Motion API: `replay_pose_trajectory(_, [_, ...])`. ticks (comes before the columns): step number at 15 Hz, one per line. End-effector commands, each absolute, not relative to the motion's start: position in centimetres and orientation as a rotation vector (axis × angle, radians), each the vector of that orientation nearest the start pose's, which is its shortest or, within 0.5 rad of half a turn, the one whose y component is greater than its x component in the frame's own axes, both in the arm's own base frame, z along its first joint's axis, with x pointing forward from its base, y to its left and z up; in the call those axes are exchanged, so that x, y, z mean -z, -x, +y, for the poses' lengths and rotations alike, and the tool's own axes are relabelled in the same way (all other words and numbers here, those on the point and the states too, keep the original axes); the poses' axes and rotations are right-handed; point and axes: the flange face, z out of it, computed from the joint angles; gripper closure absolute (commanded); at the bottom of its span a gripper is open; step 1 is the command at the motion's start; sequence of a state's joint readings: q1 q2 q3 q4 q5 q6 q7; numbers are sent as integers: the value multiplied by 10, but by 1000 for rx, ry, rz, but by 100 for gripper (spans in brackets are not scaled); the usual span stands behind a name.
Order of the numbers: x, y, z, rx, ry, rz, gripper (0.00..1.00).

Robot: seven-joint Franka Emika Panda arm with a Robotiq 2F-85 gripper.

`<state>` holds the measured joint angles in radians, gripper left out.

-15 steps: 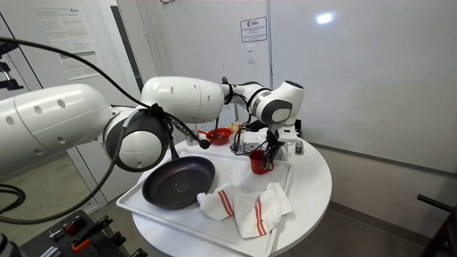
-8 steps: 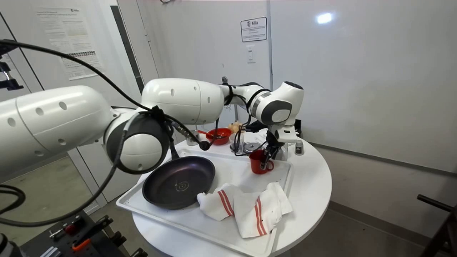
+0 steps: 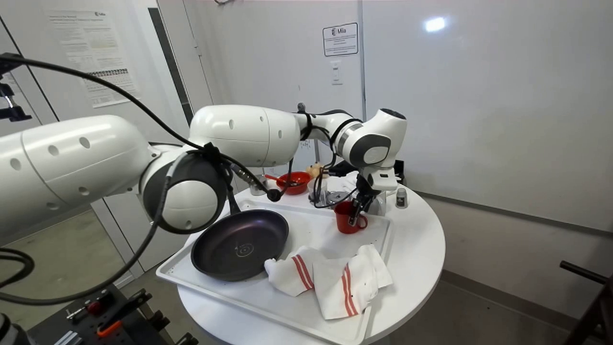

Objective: Move the red cup to the left

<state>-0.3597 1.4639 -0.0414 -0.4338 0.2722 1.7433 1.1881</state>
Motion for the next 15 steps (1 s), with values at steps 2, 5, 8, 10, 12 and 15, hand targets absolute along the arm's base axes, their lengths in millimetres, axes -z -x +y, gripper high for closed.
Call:
replay_pose_trajectory(2, [-127, -741, -264, -333, 2036, 2163, 0])
replay_pose_trajectory(5, [-124, -740, -264, -339, 2036, 2163, 26])
replay_pose_trajectory(8, [-124, -740, -265, -339, 2036, 2163, 41])
replay_pose_trajectory(10, [-123, -740, -265, -339, 2036, 2163, 57])
replay_pose_trajectory(12, [-123, -739, -266, -338, 2035, 2163, 62])
replay_pose_trajectory(15, [-123, -739, -267, -336, 2033, 2159, 62])
